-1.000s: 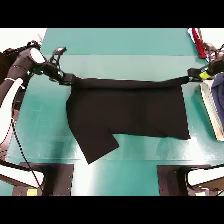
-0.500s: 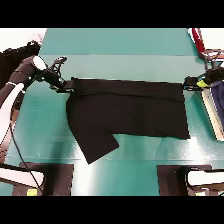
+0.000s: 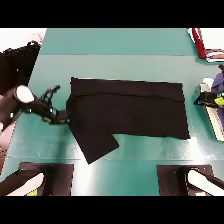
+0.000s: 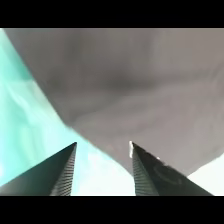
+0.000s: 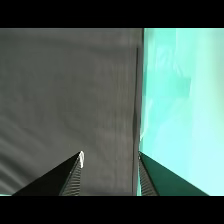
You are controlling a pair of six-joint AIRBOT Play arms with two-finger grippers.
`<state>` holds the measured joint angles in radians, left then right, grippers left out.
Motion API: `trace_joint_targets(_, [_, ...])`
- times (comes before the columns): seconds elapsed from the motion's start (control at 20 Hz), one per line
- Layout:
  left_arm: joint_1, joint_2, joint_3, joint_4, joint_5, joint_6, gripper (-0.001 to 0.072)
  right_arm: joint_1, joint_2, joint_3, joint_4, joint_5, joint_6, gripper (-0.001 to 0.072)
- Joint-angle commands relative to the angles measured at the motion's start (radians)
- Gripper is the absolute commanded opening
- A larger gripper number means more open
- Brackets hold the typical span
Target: Fold the shirts.
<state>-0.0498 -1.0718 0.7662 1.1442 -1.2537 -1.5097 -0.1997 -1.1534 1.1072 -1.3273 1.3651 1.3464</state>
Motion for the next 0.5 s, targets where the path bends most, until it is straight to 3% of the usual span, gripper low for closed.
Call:
trace_joint_targets(0.0, [0.0, 0.137, -0.236, -0.104, 0.051, -0.031, 0.0398, -0.014, 0.083, -0.093, 0.001, -0.001, -0.004, 0.0396])
trace_joint_targets(0.15, [0.0, 0.153, -0.323, -0.167, 0.084, -0.028, 0.0398, -0.014, 0.111, -0.112, 0.032, 0.0, -0.004, 0.0396])
trace_joint_targets(0.45, [-0.068, 0.153, -0.387, -0.282, 0.306, -0.027, 0.0398, -0.014, 0.161, -0.112, 0.054, 0.0, -0.004, 0.0396])
